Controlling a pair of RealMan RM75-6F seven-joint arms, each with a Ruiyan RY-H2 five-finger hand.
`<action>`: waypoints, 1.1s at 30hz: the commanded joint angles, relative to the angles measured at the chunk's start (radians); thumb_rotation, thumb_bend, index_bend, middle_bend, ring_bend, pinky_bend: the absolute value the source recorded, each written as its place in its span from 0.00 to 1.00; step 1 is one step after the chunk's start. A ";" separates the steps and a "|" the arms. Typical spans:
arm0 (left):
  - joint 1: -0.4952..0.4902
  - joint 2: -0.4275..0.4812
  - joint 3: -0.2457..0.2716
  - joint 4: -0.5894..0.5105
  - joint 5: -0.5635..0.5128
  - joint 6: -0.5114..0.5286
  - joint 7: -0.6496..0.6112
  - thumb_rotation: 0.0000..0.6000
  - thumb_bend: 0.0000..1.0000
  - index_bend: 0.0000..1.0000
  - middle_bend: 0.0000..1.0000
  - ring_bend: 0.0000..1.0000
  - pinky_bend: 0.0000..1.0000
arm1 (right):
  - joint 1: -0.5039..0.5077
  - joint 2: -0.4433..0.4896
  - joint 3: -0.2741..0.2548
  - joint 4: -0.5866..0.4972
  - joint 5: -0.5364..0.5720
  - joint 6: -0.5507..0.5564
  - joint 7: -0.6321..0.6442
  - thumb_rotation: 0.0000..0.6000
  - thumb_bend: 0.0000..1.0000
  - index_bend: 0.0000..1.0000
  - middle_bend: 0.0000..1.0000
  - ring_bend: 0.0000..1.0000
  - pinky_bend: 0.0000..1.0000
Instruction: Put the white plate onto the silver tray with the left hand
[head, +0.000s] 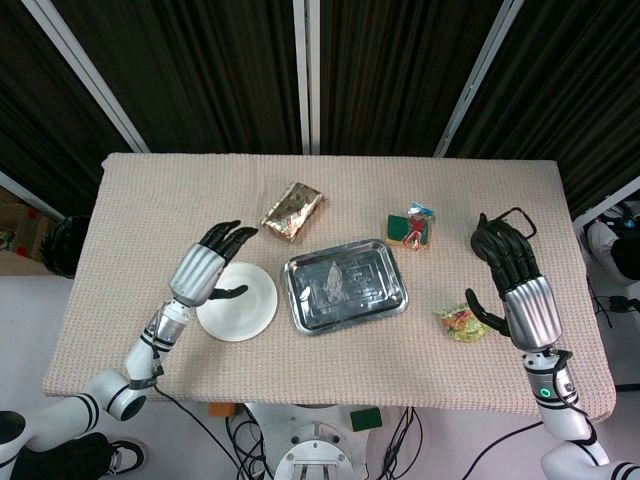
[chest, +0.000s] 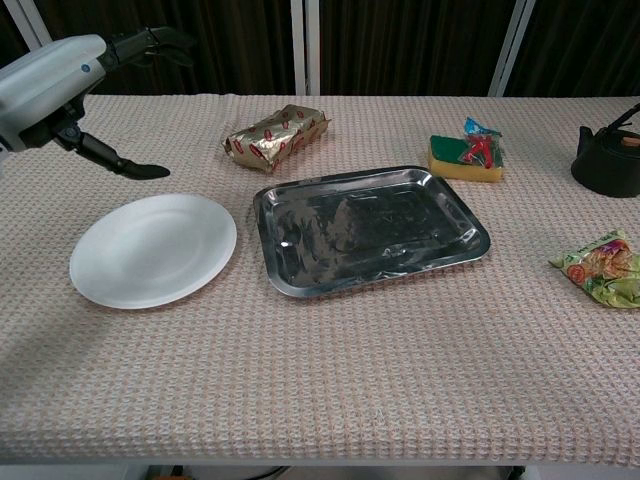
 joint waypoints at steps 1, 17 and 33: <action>-0.002 0.001 0.004 -0.002 -0.003 0.004 0.000 1.00 0.06 0.11 0.17 0.10 0.16 | 0.001 -0.003 0.003 0.008 -0.011 0.027 0.016 1.00 0.39 0.00 0.00 0.00 0.00; 0.000 0.108 0.093 -0.133 -0.018 -0.074 0.134 0.86 0.06 0.14 0.17 0.12 0.19 | -0.011 0.007 -0.004 0.020 0.004 0.073 0.053 1.00 0.39 0.00 0.00 0.00 0.00; 0.078 0.204 0.233 -0.267 -0.032 -0.159 0.353 1.00 0.07 0.18 0.18 0.12 0.19 | -0.069 0.103 -0.005 -0.026 0.074 0.084 0.018 1.00 0.39 0.00 0.00 0.00 0.00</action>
